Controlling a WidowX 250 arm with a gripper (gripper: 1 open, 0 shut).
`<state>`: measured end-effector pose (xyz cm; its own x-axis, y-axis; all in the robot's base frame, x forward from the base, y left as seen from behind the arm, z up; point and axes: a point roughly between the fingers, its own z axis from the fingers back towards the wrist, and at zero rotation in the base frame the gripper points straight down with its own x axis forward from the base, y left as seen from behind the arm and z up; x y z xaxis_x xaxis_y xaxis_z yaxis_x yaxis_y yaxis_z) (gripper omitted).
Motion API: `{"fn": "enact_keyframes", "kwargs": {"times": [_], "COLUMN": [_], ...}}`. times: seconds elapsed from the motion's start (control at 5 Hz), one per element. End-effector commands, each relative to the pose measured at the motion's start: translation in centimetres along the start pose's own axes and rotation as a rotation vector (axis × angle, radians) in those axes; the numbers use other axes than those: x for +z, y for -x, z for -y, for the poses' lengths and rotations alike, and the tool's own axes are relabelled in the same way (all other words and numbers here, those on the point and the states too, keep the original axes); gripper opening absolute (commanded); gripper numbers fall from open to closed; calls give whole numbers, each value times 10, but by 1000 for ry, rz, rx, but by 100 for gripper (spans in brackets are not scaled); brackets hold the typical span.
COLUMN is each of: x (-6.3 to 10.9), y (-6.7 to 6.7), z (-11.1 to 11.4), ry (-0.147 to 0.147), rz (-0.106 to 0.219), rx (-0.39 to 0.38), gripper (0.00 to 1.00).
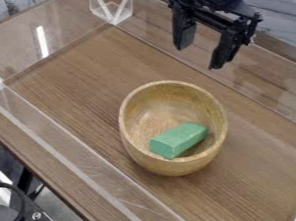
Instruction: Remove the green block from inside the brown bowl and put it on the table
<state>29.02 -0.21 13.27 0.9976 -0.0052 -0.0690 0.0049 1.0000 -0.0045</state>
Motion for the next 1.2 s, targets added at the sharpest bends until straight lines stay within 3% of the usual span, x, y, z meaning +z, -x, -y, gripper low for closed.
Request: {"fn": "enact_keyframes", "kwargs": {"times": [0.0,0.2,0.6,1.0], "x": [-13,-35,-64,-72], "y": [5,16,23,23], "z": [2,5,16,29], "ry": [-2,-3,22,24], "rz": [-26,-58,-42,-24], "rx": [-14,-57,-137,-221], "gripper": [100,100,100,100]}}
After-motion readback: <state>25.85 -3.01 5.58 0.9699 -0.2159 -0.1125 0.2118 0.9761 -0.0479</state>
